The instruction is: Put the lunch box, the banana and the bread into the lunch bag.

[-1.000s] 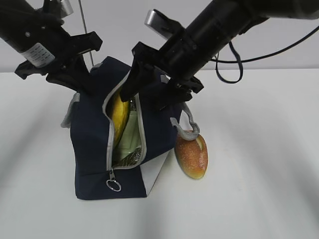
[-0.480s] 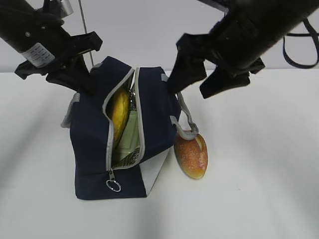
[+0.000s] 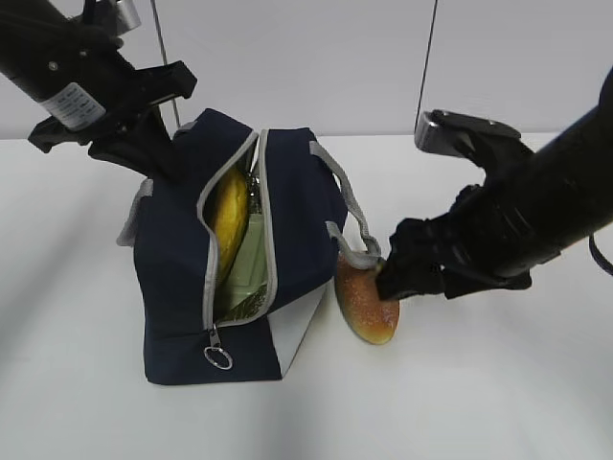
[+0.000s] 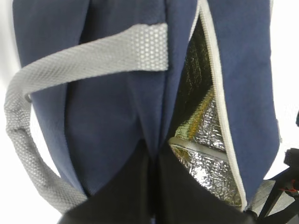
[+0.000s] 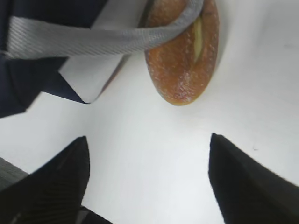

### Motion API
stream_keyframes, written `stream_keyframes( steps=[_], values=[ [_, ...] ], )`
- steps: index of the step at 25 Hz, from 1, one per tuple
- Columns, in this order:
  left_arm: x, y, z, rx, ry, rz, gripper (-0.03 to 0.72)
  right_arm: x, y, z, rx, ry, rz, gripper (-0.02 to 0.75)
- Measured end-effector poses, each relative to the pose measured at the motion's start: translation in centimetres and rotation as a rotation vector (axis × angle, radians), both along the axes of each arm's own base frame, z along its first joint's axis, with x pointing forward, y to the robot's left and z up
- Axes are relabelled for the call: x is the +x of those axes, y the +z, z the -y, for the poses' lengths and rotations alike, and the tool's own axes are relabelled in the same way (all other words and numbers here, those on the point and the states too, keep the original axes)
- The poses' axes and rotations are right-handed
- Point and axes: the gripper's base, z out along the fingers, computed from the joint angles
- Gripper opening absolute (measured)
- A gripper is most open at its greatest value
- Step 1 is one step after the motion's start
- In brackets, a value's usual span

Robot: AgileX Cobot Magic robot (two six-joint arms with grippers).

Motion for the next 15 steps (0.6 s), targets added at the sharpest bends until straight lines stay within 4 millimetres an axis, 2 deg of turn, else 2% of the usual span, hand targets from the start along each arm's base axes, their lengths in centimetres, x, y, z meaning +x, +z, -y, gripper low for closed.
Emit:
stream_keyframes(
  steps=[4,10,15],
  values=[
    [0.0,0.0,0.0,0.003,-0.001,0.001,-0.003,-0.3,-1.8,0.5,-0.047,0.004,0.020,0.585],
    [0.0,0.0,-0.1,0.008,-0.001,0.002,-0.003,1.2,-5.5,0.3,-0.096,-0.013,-0.016,0.589],
    [0.0,0.0,-0.1,0.010,-0.002,0.002,-0.003,2.8,-7.5,-0.3,-0.118,0.034,-0.036,0.646]
  ],
)
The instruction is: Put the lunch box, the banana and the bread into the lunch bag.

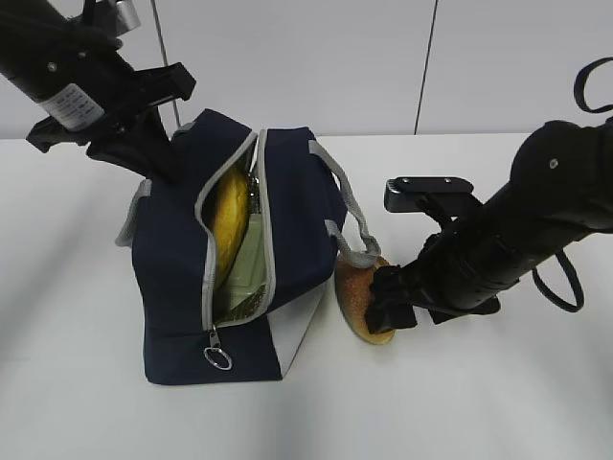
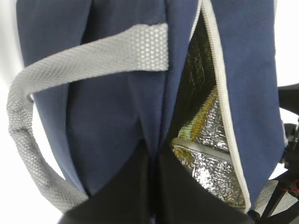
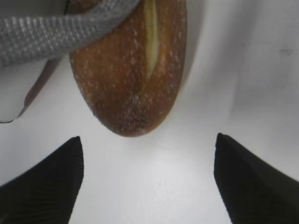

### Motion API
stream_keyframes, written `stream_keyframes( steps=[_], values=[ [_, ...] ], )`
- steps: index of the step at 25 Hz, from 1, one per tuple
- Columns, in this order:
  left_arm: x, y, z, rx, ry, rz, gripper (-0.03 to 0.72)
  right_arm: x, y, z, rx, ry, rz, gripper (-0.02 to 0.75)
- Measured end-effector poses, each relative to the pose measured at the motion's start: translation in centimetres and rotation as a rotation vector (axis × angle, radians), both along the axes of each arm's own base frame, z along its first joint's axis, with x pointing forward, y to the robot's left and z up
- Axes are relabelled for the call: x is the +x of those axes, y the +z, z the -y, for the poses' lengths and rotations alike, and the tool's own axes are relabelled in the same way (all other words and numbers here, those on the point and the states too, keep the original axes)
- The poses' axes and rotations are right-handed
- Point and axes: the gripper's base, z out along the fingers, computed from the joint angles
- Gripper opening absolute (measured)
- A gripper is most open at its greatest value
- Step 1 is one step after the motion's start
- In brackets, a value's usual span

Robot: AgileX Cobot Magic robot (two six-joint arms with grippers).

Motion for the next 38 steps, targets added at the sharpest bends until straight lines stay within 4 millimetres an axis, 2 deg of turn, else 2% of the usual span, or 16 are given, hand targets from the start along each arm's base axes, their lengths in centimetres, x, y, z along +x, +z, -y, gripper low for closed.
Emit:
stream_keyframes(
  steps=[8,19,21,25,31,34,38],
  values=[
    [0.0,0.0,0.0,0.003,-0.001,0.000,-0.003,2.1,0.2,-0.9,0.019,0.040,0.049,0.658],
    [0.0,-0.1,-0.2,0.023,-0.007,-0.001,-0.003,4.1,-1.9,-2.0,0.039,0.053,0.020,0.656],
    [0.0,-0.1,-0.2,0.023,-0.007,-0.001,-0.003,4.0,-2.2,-2.0,0.038,0.056,0.000,0.632],
    [0.0,-0.1,-0.2,0.024,-0.007,-0.001,-0.003,3.9,-2.1,-2.0,0.039,0.061,-0.005,0.535],
    [0.0,-0.1,-0.2,0.024,-0.008,-0.002,-0.003,3.6,-0.3,-1.6,0.011,0.108,0.031,0.505],
    [-0.1,-0.1,-0.2,0.026,-0.008,-0.002,-0.003,3.3,1.2,-0.6,-0.030,0.114,0.046,0.503],
    [-0.1,-0.1,-0.2,0.027,-0.010,-0.006,-0.003,2.9,2.7,1.9,-0.148,0.089,0.017,0.502]
  ],
)
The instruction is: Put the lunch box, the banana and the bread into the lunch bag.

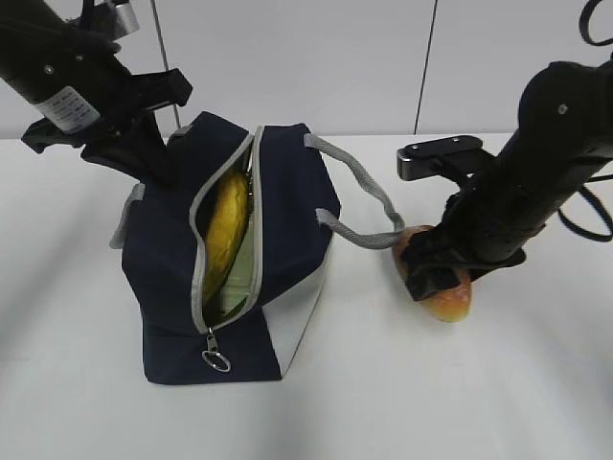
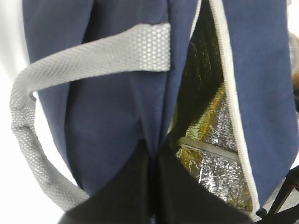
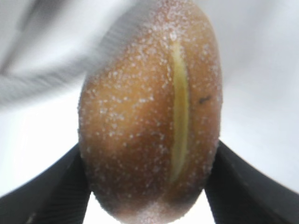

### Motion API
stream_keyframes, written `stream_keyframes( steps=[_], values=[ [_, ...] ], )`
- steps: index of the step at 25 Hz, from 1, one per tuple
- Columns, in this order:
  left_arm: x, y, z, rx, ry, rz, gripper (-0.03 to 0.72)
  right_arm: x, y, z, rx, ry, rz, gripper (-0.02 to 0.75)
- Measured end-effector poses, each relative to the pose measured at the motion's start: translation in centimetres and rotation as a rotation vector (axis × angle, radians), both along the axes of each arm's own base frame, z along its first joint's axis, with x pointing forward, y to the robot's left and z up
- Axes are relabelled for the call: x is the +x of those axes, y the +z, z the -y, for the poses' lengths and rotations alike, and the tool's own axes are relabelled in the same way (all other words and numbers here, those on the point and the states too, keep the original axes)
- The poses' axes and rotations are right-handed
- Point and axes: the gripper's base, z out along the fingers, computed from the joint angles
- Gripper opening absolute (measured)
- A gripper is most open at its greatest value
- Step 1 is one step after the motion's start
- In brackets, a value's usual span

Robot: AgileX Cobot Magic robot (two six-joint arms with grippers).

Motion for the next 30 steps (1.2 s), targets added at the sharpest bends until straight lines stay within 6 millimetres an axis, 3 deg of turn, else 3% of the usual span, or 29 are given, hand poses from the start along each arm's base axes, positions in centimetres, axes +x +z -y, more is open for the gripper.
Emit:
stream_keyframes(
  steps=[4,10,20,26,30],
  values=[
    [0.0,0.0,0.0,0.001,0.000,-0.001,-0.003,-0.4,1.7,2.2,-0.123,-0.062,0.013,0.501],
    [0.0,0.0,0.0,0.001,0.000,-0.001,-0.003,-1.6,5.4,2.5,-0.070,-0.125,0.091,0.501],
    [0.0,0.0,0.1,-0.010,0.001,-0.004,-0.003,-2.1,11.2,-3.1,0.684,-0.101,0.071,0.501],
    [0.0,0.1,0.2,-0.020,0.004,-0.003,-0.003,-0.2,10.3,-5.1,0.821,-0.134,0.002,0.501],
    [0.0,0.1,0.2,-0.021,0.005,-0.003,-0.003,0.8,9.5,-7.8,0.848,-0.099,-0.044,0.501]
  ],
)
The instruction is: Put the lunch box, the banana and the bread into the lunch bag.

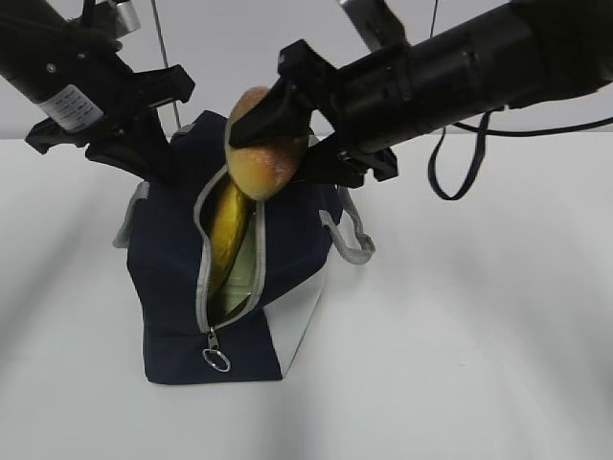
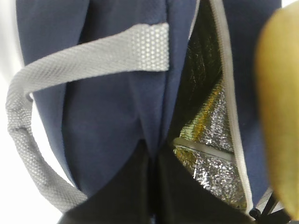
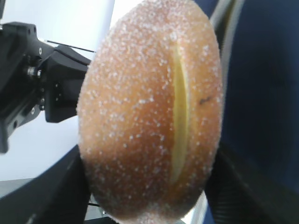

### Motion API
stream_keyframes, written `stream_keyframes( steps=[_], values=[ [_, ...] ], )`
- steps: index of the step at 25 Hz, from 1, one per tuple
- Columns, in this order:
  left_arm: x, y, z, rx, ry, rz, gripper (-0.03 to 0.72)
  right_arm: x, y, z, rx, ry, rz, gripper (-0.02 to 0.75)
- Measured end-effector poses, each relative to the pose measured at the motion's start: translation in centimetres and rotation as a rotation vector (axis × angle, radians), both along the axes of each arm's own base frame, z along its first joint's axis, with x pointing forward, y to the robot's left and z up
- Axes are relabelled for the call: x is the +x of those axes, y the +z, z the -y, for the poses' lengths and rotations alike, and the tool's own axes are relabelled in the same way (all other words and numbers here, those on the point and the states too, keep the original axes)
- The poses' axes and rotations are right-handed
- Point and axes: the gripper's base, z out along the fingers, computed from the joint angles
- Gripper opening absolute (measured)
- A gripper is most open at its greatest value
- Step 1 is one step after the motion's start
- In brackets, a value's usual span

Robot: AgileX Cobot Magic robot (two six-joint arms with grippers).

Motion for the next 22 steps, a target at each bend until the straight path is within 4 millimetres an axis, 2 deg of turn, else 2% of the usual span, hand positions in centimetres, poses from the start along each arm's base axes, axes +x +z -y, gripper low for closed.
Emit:
stream_keyframes(
  steps=[3,11,14,19,22],
  values=[
    [0.0,0.0,0.0,0.000,0.001,0.001,-0.003,1.0,-1.5,-1.3,0.011,0.013,-0.041,0.501],
    [0.0,0.0,0.0,0.000,0.001,0.001,-0.003,2.7,-6.2,-2.0,-0.023,0.007,-0.150,0.501],
    [0.0,0.0,0.0,-0.001,0.001,0.001,-0.003,2.8,-6.9,-2.1,-0.028,0.005,-0.166,0.515],
    [0.0,0.0,0.0,-0.001,0.001,0.001,-0.003,3.0,-7.5,-2.1,-0.032,0.003,-0.180,0.643],
    [0.0,0.0,0.0,-0.001,0.001,0.001,-0.003,2.9,-7.4,-2.2,-0.028,0.013,-0.182,0.663]
  ],
)
